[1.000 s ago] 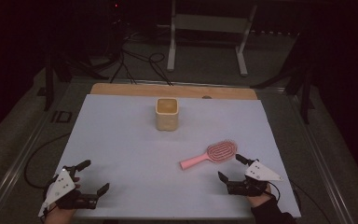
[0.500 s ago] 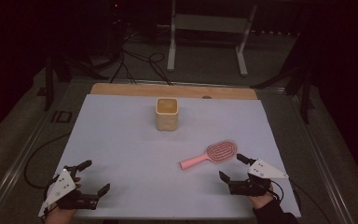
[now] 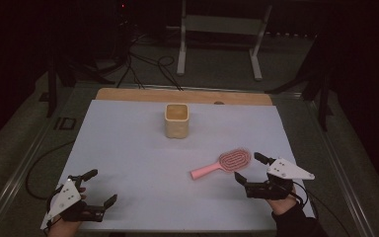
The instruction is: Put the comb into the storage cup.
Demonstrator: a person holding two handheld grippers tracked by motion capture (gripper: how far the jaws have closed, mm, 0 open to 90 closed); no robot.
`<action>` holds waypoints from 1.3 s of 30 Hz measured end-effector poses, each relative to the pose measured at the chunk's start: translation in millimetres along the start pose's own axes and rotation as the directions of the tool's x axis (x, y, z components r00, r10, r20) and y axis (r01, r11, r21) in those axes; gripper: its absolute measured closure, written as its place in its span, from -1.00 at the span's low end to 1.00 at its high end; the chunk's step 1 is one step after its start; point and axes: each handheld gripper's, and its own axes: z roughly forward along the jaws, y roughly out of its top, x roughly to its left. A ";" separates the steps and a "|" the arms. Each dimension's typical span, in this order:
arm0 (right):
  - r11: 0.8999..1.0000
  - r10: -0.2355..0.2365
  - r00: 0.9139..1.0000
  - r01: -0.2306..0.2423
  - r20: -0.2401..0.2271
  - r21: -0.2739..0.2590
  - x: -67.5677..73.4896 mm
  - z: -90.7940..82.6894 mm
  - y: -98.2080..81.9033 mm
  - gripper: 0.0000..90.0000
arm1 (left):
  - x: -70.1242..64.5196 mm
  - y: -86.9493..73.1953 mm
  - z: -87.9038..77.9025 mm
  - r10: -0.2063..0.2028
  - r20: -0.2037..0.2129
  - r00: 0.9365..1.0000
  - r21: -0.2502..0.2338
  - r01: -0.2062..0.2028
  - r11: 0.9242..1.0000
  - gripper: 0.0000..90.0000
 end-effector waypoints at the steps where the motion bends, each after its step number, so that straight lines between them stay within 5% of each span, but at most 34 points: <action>1: 1.000 -0.004 1.000 0.004 -0.002 0.002 0.5 0.6 2.5 -0.80 | -0.2 0.0 -0.1 0.000 -0.002 1.000 0.000 0.000 1.000 -1.00; 17: 0.998 -0.059 0.997 0.059 -0.042 -0.001 2.0 19.0 47.2 -0.80 | -1.1 0.8 -0.5 0.000 0.008 1.000 -0.007 0.000 1.000 -1.00; 39: 0.995 -0.095 0.986 0.099 -0.136 0.029 20.5 71.7 61.3 -0.80 | -0.7 0.7 -0.8 0.003 0.015 1.000 -0.008 -0.003 1.000 -1.00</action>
